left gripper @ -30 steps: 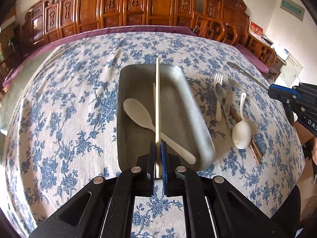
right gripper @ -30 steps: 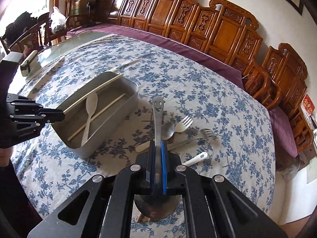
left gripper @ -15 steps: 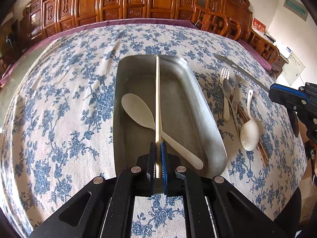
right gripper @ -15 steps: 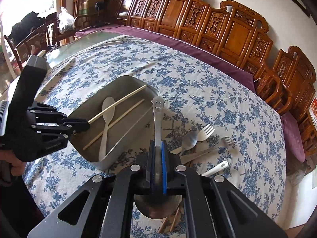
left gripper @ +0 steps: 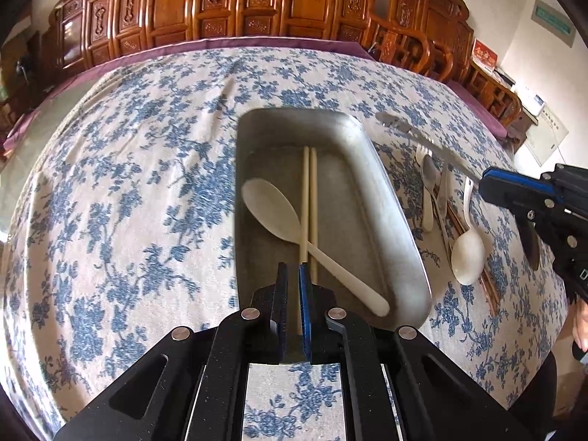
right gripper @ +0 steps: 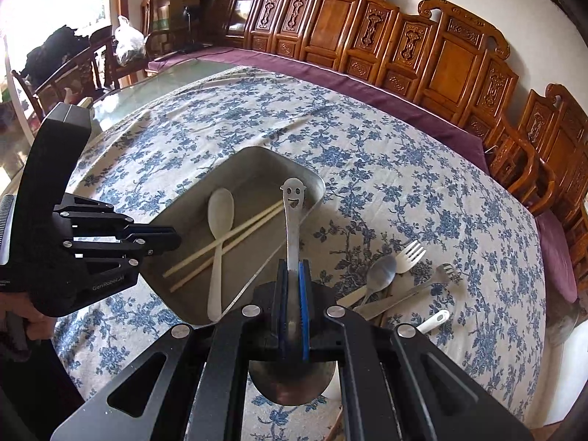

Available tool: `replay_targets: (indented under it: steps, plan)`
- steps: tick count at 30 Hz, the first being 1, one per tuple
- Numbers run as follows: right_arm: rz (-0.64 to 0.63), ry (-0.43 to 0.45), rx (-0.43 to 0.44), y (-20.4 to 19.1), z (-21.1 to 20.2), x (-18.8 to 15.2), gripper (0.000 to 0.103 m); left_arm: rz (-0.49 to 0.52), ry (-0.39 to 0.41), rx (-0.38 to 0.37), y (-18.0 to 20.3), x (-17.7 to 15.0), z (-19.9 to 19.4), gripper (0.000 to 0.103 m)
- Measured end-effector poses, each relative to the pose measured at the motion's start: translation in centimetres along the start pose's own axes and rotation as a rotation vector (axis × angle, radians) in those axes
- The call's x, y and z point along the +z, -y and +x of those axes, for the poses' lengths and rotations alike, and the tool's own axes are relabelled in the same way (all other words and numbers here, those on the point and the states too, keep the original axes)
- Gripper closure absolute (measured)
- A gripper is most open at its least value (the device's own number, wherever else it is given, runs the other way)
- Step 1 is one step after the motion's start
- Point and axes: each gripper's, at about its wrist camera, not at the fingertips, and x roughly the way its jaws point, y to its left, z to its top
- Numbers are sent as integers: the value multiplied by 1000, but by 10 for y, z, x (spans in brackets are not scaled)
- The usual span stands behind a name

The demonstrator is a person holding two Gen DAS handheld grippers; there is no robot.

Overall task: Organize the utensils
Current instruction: 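Carry the chopstick into the grey tray and open the left gripper, then lower the smiley-face metal spoon into the tray and open the right gripper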

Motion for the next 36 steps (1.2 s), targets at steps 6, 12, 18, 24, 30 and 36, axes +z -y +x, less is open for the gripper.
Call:
replay_targets:
  steps: [6, 12, 18, 24, 30, 36]
  plan:
    - [17, 6, 37, -12, 9, 11, 96, -35, 36, 18, -19, 5, -12, 96]
    - [17, 5, 66, -29, 23, 22, 96, -64, 73, 37, -36, 10, -24, 88]
    - [64, 7, 101, -35, 37, 33, 96, -89, 92, 81, -52, 13, -31, 87]
    - [130, 2, 139, -39, 56, 42, 96, -120, 111, 90, -67, 15, -37, 84]
    - [197, -16, 141, -38, 79, 47, 96, -147, 119, 88, -75, 15, -40, 73]
    - [239, -48, 111, -31, 100, 45, 96, -166, 129, 89, -79, 15, -43, 67]
